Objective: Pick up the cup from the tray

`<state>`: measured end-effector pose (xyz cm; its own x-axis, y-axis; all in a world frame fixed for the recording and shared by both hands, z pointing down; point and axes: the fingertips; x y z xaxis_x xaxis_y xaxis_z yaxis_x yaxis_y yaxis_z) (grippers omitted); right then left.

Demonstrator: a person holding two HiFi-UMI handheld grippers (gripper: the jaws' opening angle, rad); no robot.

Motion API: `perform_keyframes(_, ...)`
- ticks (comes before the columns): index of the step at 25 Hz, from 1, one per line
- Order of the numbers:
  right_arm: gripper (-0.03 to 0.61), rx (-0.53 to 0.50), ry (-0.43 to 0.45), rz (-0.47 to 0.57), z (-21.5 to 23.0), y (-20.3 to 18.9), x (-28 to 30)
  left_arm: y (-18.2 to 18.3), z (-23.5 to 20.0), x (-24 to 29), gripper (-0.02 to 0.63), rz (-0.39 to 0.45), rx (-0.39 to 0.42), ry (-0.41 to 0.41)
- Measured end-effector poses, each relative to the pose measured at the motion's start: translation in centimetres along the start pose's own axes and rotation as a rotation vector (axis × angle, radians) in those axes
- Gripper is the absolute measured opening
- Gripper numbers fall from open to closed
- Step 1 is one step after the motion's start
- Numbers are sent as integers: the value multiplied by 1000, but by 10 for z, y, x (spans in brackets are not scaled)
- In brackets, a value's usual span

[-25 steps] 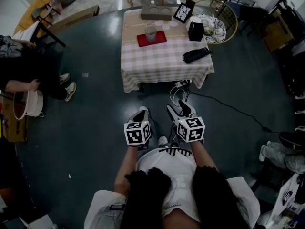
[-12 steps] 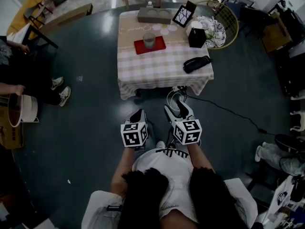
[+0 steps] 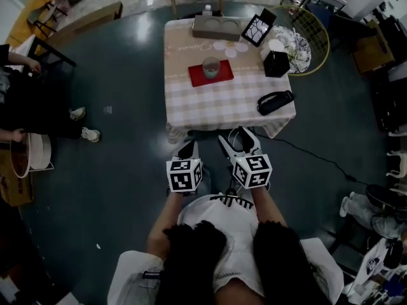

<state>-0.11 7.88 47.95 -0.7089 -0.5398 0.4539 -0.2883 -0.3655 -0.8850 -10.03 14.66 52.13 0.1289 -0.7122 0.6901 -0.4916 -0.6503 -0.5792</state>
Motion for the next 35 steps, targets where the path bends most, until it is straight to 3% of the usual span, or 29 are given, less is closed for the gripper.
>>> perform_keyframes(5,305,3,-19,-2,4,17,31,36,-17,18,5,-4,28,-4)
perform_keyframes(8,308,51,-71,68,17,45,48,57,-27,30,5,-10,45,-6)
perform_keyframes(14,345,-46,-129,109,24,90,77,87,-37,45,5,-30,89,-38)
perform_keyframes(26,380,-103,-156,84,37,102,114,128,-60,68,5,-8,66,-22)
perform_keyframes(35,410,-116,-124,97,63,103,156,143,-65,96,6,-10,56,-2)
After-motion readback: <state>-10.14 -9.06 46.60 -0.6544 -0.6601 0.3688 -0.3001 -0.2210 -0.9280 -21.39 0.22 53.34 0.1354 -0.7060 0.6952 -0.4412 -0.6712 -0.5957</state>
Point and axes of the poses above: the fingertips, and each gripper's own axes: x forward along the fingers, z to its right, y out of its top, and after that the axes turned 13 degrees about -x, right-handed
